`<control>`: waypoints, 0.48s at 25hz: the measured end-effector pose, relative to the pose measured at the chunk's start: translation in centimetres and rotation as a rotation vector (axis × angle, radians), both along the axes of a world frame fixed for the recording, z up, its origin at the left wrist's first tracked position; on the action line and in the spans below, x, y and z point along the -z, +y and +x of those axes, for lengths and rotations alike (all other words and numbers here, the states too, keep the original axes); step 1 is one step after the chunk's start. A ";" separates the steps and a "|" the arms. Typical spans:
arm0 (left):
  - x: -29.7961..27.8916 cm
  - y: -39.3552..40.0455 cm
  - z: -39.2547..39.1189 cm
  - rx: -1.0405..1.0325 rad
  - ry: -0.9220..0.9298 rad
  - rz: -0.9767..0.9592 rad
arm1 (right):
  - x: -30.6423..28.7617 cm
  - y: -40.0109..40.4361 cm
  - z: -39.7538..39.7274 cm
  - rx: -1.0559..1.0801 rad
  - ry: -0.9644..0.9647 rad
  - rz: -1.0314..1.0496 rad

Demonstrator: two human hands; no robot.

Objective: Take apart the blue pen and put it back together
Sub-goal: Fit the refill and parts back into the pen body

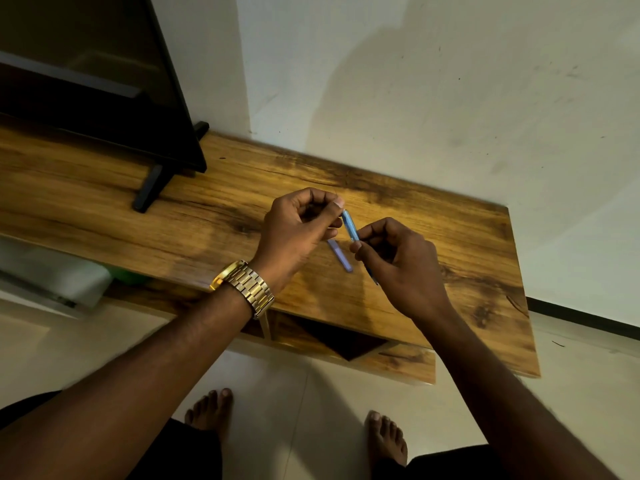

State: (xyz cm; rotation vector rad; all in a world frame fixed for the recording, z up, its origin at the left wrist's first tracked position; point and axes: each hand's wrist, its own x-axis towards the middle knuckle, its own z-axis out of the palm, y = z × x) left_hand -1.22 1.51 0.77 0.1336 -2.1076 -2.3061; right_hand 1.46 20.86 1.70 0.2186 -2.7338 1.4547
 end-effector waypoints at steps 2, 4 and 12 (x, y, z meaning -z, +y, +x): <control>0.0 0.1 0.1 0.015 0.011 -0.037 | 0.0 -0.1 0.0 0.017 -0.010 -0.008; 0.1 0.1 0.1 0.019 0.058 -0.109 | 0.1 -0.2 0.0 0.025 -0.038 -0.035; -0.1 0.1 0.3 0.053 0.229 -0.338 | 0.5 -0.5 -0.3 0.063 -0.098 -0.067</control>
